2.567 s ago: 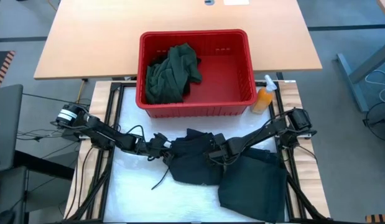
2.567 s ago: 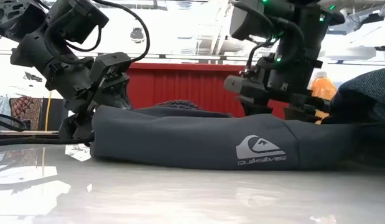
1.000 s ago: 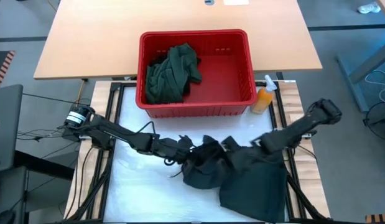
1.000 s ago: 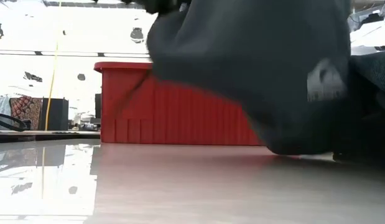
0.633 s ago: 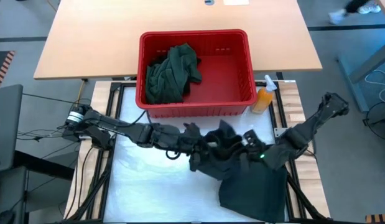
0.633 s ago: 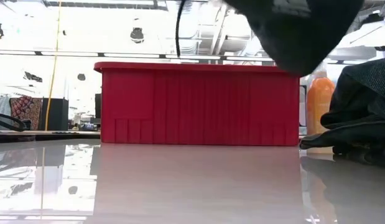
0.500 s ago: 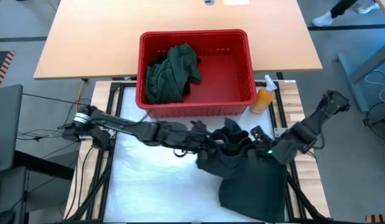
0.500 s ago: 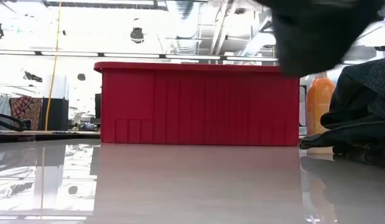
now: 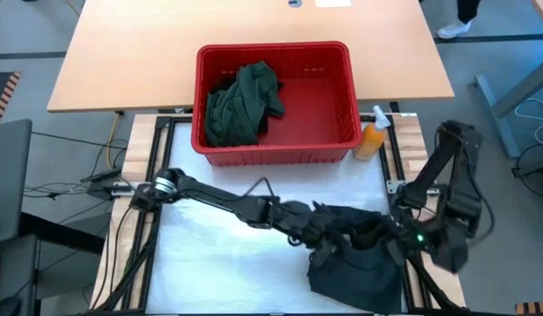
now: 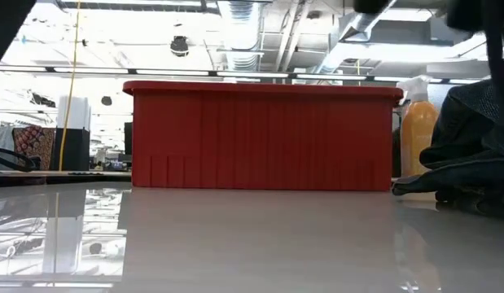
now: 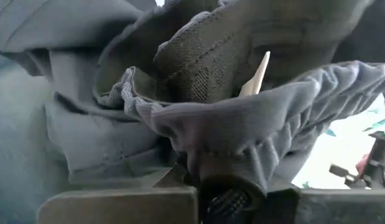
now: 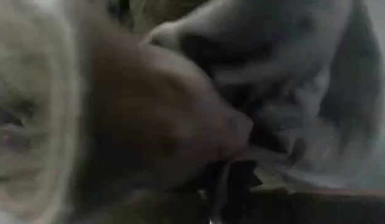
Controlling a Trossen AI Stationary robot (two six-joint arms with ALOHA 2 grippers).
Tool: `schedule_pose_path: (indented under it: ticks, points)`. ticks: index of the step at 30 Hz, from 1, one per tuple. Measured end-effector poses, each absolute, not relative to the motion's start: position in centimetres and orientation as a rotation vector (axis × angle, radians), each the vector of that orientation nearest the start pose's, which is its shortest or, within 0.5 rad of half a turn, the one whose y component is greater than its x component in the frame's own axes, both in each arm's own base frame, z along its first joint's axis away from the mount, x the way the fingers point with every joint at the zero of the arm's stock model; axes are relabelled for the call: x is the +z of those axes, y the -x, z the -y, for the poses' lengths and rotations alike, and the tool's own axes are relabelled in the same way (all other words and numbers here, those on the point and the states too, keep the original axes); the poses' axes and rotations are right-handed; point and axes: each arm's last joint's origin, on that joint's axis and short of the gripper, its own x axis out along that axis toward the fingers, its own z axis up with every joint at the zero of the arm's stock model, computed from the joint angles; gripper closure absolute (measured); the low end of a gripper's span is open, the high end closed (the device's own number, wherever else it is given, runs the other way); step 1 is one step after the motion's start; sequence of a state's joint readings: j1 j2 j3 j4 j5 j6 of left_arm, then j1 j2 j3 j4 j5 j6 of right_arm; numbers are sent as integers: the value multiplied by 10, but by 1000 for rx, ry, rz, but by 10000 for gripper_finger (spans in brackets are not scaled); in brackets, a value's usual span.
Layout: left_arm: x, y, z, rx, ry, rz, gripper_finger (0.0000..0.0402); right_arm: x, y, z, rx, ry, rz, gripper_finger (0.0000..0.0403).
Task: Fold laundry
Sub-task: Stack the folded gray shorts on top of the folded black pants
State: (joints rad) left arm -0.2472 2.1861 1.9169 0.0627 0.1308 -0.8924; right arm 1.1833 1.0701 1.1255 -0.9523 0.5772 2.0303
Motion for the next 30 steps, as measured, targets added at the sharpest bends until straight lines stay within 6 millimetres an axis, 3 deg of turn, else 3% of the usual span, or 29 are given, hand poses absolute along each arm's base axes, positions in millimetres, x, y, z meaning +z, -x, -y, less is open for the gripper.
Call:
schedule_pose_path:
  ticks: [4,8,15,23,30]
  points:
    - [265,-515,132,-226,916,-416,393,316,-71,-191,-298,-1160,-917,369]
    - [246,-522,126,-192,965,-451,393,299,-78,-208,-373,-1103,-989,369]
    - [230,-524,122,-100,987,-512,393,278,-75,-208,-568,-888,-1231,362]
    - [223,-522,117,-21,975,-558,393,281,-67,-204,-514,-805,-1319,324]
    - [222,-522,114,-6,975,-562,393,298,-61,-185,-417,-822,-1346,261]
